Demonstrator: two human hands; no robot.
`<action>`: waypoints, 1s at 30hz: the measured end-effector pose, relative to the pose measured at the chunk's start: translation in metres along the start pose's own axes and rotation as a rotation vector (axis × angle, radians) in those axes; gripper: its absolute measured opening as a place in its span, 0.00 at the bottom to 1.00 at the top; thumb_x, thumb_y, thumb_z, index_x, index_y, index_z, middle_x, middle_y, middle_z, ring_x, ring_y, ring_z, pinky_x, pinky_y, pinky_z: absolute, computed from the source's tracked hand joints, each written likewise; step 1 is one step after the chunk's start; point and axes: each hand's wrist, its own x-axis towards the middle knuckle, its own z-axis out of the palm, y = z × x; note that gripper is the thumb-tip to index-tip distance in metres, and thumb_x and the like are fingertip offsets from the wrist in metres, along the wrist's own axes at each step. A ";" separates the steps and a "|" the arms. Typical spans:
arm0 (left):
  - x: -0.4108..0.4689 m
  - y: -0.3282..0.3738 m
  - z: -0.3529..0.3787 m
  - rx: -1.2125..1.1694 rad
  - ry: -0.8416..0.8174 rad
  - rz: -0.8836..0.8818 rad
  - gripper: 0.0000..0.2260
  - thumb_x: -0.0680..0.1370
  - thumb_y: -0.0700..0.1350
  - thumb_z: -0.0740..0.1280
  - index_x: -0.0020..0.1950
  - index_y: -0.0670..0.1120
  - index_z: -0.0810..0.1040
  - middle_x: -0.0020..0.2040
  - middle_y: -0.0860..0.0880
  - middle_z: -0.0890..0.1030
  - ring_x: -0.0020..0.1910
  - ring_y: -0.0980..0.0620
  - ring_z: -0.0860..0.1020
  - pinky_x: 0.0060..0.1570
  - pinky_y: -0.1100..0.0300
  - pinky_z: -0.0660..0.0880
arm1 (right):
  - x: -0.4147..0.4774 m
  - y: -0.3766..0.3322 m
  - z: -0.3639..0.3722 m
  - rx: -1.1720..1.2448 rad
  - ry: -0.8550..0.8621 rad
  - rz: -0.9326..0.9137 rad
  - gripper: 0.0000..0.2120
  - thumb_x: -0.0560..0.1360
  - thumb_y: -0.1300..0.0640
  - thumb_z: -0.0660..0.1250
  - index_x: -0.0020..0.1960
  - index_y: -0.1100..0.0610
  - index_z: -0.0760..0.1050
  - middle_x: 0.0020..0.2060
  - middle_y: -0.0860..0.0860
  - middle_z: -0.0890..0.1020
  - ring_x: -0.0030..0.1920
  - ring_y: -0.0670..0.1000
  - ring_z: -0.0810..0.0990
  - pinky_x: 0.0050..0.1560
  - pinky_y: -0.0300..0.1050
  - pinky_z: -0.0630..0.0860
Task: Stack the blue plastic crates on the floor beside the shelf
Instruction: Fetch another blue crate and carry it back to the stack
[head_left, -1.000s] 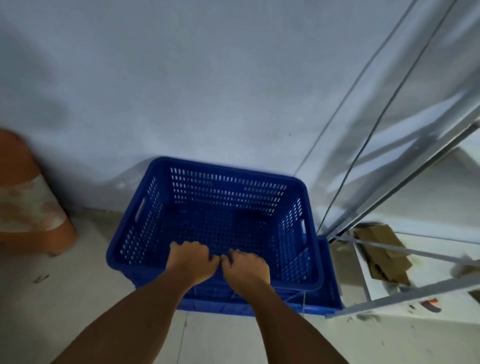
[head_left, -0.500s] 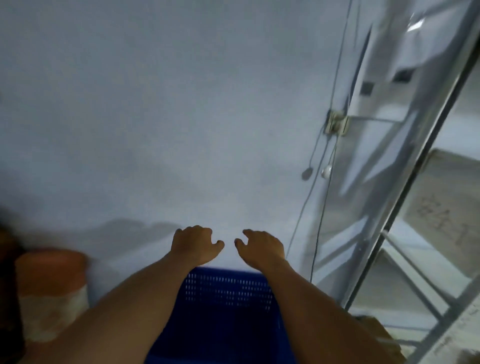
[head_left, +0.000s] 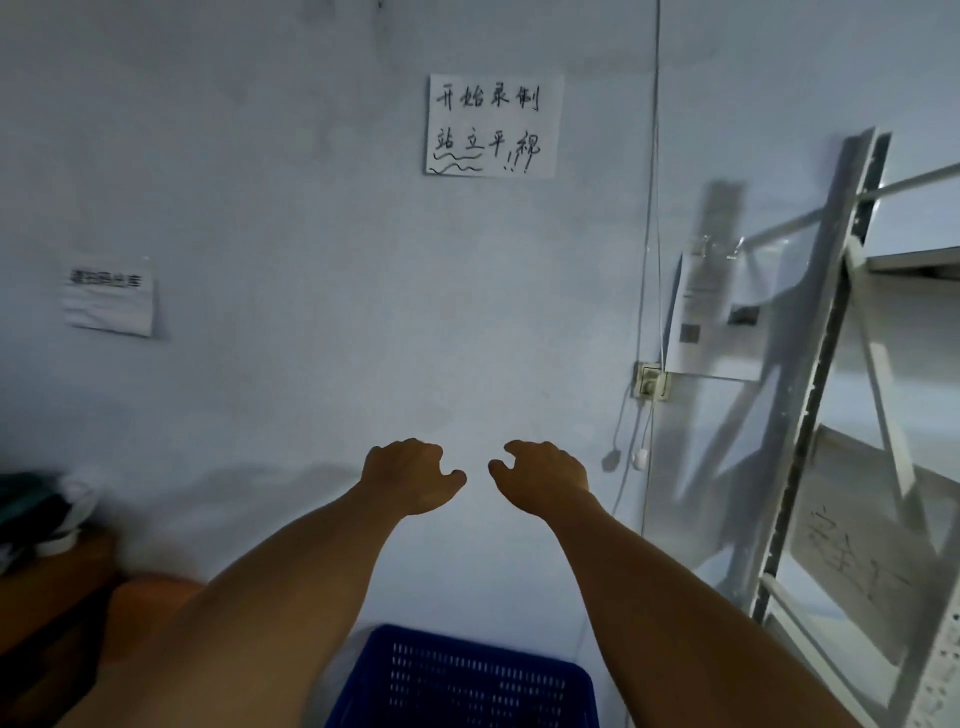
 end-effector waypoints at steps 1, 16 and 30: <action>-0.011 -0.007 -0.007 0.006 0.003 -0.017 0.28 0.80 0.65 0.58 0.72 0.49 0.76 0.72 0.47 0.78 0.71 0.43 0.75 0.68 0.49 0.69 | -0.007 -0.008 -0.004 0.008 0.001 -0.009 0.26 0.80 0.40 0.56 0.76 0.48 0.69 0.69 0.51 0.78 0.68 0.56 0.75 0.64 0.52 0.72; -0.295 -0.197 -0.115 0.096 0.013 -0.446 0.28 0.78 0.65 0.55 0.69 0.50 0.76 0.70 0.45 0.78 0.68 0.42 0.77 0.64 0.48 0.73 | -0.195 -0.234 -0.031 0.194 -0.087 -0.418 0.27 0.80 0.40 0.56 0.76 0.47 0.68 0.70 0.52 0.76 0.69 0.56 0.74 0.64 0.52 0.71; -0.666 -0.254 -0.236 0.271 0.138 -1.029 0.28 0.79 0.65 0.58 0.72 0.50 0.75 0.68 0.47 0.80 0.66 0.42 0.79 0.56 0.48 0.73 | -0.460 -0.440 -0.083 0.411 -0.262 -1.023 0.27 0.80 0.39 0.57 0.75 0.49 0.70 0.71 0.53 0.75 0.68 0.58 0.75 0.64 0.53 0.73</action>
